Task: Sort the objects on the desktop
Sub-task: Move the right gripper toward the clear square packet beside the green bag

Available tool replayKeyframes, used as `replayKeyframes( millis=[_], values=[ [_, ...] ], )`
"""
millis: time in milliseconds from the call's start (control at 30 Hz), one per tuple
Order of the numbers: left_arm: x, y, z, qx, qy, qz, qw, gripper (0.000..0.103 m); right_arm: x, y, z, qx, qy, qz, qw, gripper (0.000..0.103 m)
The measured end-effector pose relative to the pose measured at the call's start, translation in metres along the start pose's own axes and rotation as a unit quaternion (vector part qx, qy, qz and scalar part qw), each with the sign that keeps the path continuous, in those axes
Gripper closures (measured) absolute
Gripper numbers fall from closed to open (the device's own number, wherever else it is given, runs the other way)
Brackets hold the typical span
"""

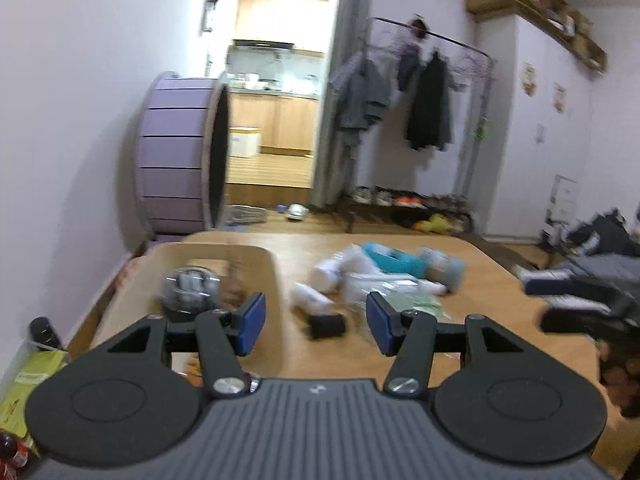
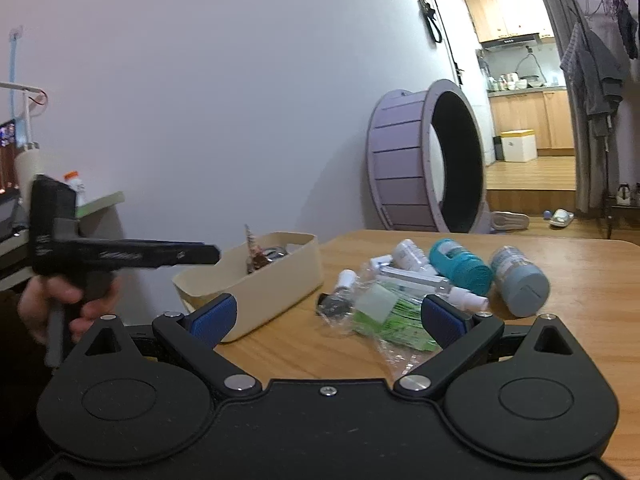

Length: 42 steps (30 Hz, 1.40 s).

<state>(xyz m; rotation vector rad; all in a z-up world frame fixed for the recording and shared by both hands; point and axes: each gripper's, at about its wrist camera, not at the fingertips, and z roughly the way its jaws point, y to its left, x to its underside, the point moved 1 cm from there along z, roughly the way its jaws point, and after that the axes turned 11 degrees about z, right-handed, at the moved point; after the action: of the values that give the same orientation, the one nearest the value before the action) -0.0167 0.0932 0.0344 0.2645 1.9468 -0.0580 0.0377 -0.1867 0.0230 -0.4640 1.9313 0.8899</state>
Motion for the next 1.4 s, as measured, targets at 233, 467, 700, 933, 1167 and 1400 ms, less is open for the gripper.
replayKeyframes(
  millis=[233, 467, 700, 933, 1167, 1400],
  values=[
    [0.01, -0.024, 0.012, 0.038, 0.013, 0.019, 0.999, 0.049, -0.003, -0.011, 0.015, 0.032, 0.029, -0.011, 0.999, 0.004],
    [0.015, -0.023, 0.019, 0.046, 0.016, 0.022, 0.9986, 0.049, -0.013, -0.017, 0.028, 0.048, 0.031, -0.037, 0.998, 0.006],
    [0.016, -0.023, 0.015, 0.056, 0.01, 0.018, 0.9982, 0.048, -0.018, -0.008, 0.06, 0.051, 0.069, -0.095, 0.992, 0.025],
    [0.019, -0.014, 0.008, 0.047, 0.008, 0.005, 0.9988, 0.048, -0.014, -0.003, 0.095, 0.056, 0.098, -0.134, 0.985, 0.046],
    [0.024, -0.002, -0.003, 0.035, 0.006, -0.007, 0.9994, 0.048, -0.011, 0.002, 0.113, 0.063, 0.108, -0.162, 0.979, 0.048],
    [0.026, 0.002, -0.009, 0.03, 0.004, -0.012, 0.9995, 0.048, -0.008, -0.002, 0.117, 0.059, 0.119, -0.15, 0.98, 0.069]
  ],
)
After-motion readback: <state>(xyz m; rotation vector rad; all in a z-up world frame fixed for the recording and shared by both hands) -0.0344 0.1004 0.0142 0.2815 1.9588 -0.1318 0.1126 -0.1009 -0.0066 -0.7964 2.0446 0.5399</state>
